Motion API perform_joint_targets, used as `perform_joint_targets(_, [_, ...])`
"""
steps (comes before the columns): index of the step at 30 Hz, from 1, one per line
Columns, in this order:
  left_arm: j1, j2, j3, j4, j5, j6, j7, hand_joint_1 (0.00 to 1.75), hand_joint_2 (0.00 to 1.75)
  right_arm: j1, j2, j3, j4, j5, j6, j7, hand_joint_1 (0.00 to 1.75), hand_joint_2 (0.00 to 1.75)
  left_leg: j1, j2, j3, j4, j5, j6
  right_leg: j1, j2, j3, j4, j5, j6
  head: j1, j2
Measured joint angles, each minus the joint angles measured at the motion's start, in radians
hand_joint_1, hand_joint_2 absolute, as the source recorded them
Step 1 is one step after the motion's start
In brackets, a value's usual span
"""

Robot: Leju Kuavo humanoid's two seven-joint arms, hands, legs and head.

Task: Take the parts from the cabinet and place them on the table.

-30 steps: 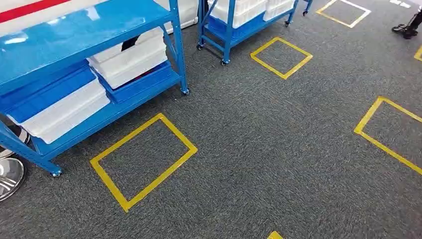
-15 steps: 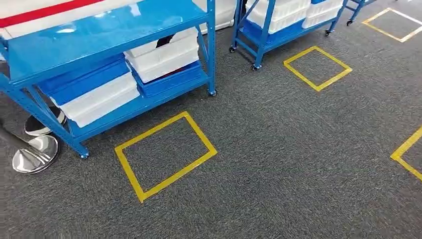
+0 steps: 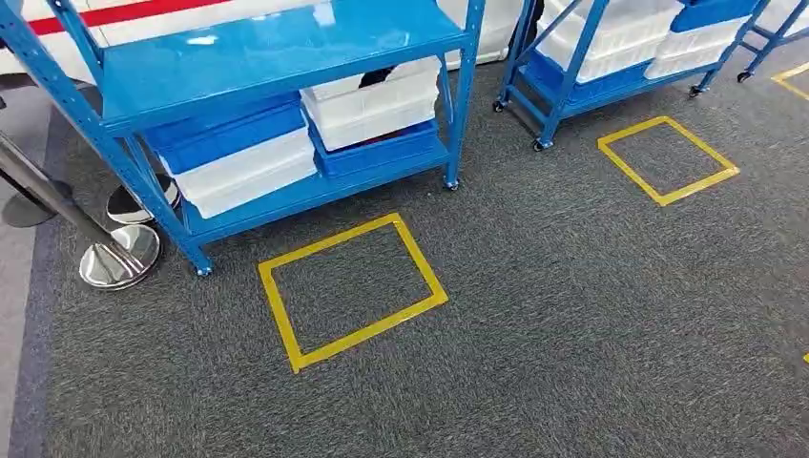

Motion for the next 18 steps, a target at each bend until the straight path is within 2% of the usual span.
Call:
perform_joint_targets(1, [0.0, 0.0, 0.0, 0.0, 0.001, -0.002, -0.001, 0.0, 0.0, 0.004, 0.0, -0.003, 0.0, 0.0, 0.0, -0.001, 0.0, 0.0, 0.0, -0.003, 0.004, 0.0, -0.003, 0.006, -0.001, 0.028, -0.032, 0.054, -0.029, 0.003, 0.0, 0.0])
perform_joint_targets(2, [-0.001, 0.0, 0.0, 0.0, 0.001, -0.003, -0.001, 0.0, 0.0, 0.008, 0.0, -0.006, 0.0, 0.0, 0.0, 0.0, 0.0, 0.0, 0.001, -0.007, 0.008, 0.001, -0.004, 0.009, -0.002, 0.042, -0.076, 0.125, -0.062, 0.007, 0.0, 0.0])
perform_joint_targets(3, [-0.001, 0.001, 0.001, 0.0, 0.002, -0.004, -0.002, 0.0, 0.0, 0.01, 0.0, -0.006, 0.0, 0.0, 0.001, 0.0, 0.0, 0.0, 0.001, -0.009, 0.012, 0.001, -0.007, 0.009, -0.002, 0.047, -0.122, 0.199, -0.089, 0.008, 0.0, 0.0])
perform_joint_targets(4, [-0.001, 0.002, 0.002, 0.0, 0.003, -0.005, -0.002, 0.0, 0.0, 0.013, 0.0, -0.006, 0.0, 0.002, 0.001, 0.0, 0.0, 0.0, 0.0, -0.013, 0.017, 0.002, -0.012, 0.008, -0.003, 0.049, -0.164, 0.26, -0.103, 0.011, 0.0, 0.0])
perform_joint_targets(5, [0.001, 0.002, 0.003, 0.0, 0.004, -0.005, -0.002, 0.0, 0.0, 0.016, 0.0, -0.006, 0.001, 0.005, 0.002, 0.0, 0.0, 0.0, 0.0, -0.018, 0.027, 0.002, -0.019, 0.005, -0.004, 0.049, -0.185, 0.274, -0.091, 0.012, 0.0, 0.0])
perform_joint_targets(6, [0.002, 0.002, 0.003, 0.0, 0.006, -0.005, -0.002, 0.0, 0.0, 0.018, 0.0, -0.006, 0.001, 0.007, 0.002, 0.002, 0.0, 0.0, 0.001, -0.024, 0.038, 0.002, -0.025, -0.001, -0.006, 0.049, -0.18, 0.242, -0.063, 0.014, 0.0, 0.0])
perform_joint_targets(8, [0.002, -0.002, 0.005, 0.0, 0.01, -0.005, -0.002, 0.0, 0.0, 0.02, -0.001, -0.006, 0.001, 0.008, 0.003, 0.003, 0.0, 0.0, 0.005, -0.03, 0.068, 0.003, -0.045, -0.009, -0.011, 0.049, -0.122, 0.09, 0.019, 0.016, 0.0, 0.0])
perform_joint_targets(9, [0.003, -0.002, 0.006, 0.0, 0.01, -0.004, -0.002, 0.0, 0.0, 0.024, -0.001, -0.006, 0.002, 0.008, 0.003, 0.003, 0.0, 0.0, 0.005, -0.03, 0.077, 0.002, -0.056, -0.016, -0.013, 0.051, -0.095, 0.009, 0.078, 0.012, 0.0, 0.0])
perform_joint_targets(10, [0.001, -0.002, 0.007, 0.0, 0.011, -0.003, -0.001, 0.0, 0.0, 0.026, -0.001, -0.007, 0.004, 0.008, 0.006, 0.003, 0.0, 0.0, 0.002, -0.032, 0.084, 0.01, -0.068, -0.023, -0.008, 0.053, -0.099, -0.016, 0.081, 0.006, 0.0, 0.0])
perform_joint_targets(11, [-0.002, -0.002, 0.008, 0.0, 0.011, 0.0, -0.002, 0.0, 0.0, 0.021, -0.001, -0.007, 0.004, 0.008, 0.006, 0.003, 0.0, 0.0, 0.002, -0.033, 0.083, -0.002, -0.073, -0.032, -0.004, 0.053, -0.098, -0.016, 0.05, -0.009, 0.0, 0.0])
perform_joint_targets(12, [-0.001, -0.002, 0.009, 0.0, 0.012, 0.001, -0.001, 0.0, 0.0, 0.019, -0.001, -0.007, 0.004, 0.01, 0.006, 0.003, 0.0, 0.0, 0.002, -0.032, 0.096, -0.01, -0.075, -0.04, -0.002, 0.053, -0.093, -0.023, 0.059, -0.013, 0.0, 0.0])
perform_joint_targets(13, [-0.001, -0.002, 0.01, 0.0, 0.012, 0.002, -0.001, 0.0, 0.0, 0.02, -0.001, -0.007, 0.004, 0.01, 0.007, 0.003, 0.0, 0.0, 0.001, -0.033, 0.102, 0.003, -0.062, -0.048, -0.004, 0.052, -0.086, -0.027, 0.053, -0.021, 0.0, 0.0])
perform_joint_targets(14, [-0.003, -0.002, 0.011, 0.0, 0.012, 0.002, -0.001, 0.0, 0.0, 0.02, -0.001, -0.007, 0.004, 0.01, 0.008, 0.003, 0.0, 0.0, 0.003, -0.034, 0.1, 0.03, -0.055, -0.053, -0.004, 0.055, -0.066, -0.027, 0.044, -0.03, -0.001, 0.0])
perform_joint_targets(15, [-0.003, -0.002, 0.013, 0.0, 0.012, 0.002, -0.001, 0.0, 0.0, 0.025, -0.001, -0.006, 0.004, 0.01, 0.008, 0.003, 0.0, 0.0, 0.006, -0.03, 0.074, 0.086, -0.039, -0.057, -0.005, 0.051, -0.043, -0.035, 0.033, -0.037, -0.001, 0.0])
perform_joint_targets(16, [-0.002, -0.002, 0.014, 0.0, 0.012, 0.002, -0.001, 0.0, 0.0, 0.027, -0.001, -0.007, 0.004, 0.01, 0.008, 0.003, 0.0, 0.0, 0.007, -0.028, 0.029, 0.17, -0.017, -0.057, -0.003, 0.046, -0.022, -0.037, 0.019, -0.046, -0.001, 0.0])
perform_joint_targets(17, [-0.002, -0.002, 0.014, 0.0, 0.012, 0.003, 0.0, 0.0, 0.0, 0.026, -0.001, -0.007, 0.004, 0.01, 0.008, 0.002, 0.0, 0.0, 0.007, -0.027, -0.033, 0.252, -0.026, -0.058, -0.001, 0.045, -0.007, -0.038, 0.005, -0.051, -0.001, 0.0])
perform_joint_targets(18, [-0.002, -0.002, 0.014, 0.0, 0.012, 0.003, 0.0, 0.0, 0.0, 0.025, -0.001, -0.007, 0.004, 0.01, 0.008, 0.001, 0.0, 0.0, 0.007, -0.027, -0.083, 0.305, -0.065, -0.059, 0.001, 0.046, 0.008, -0.04, -0.009, -0.053, -0.002, 0.0])
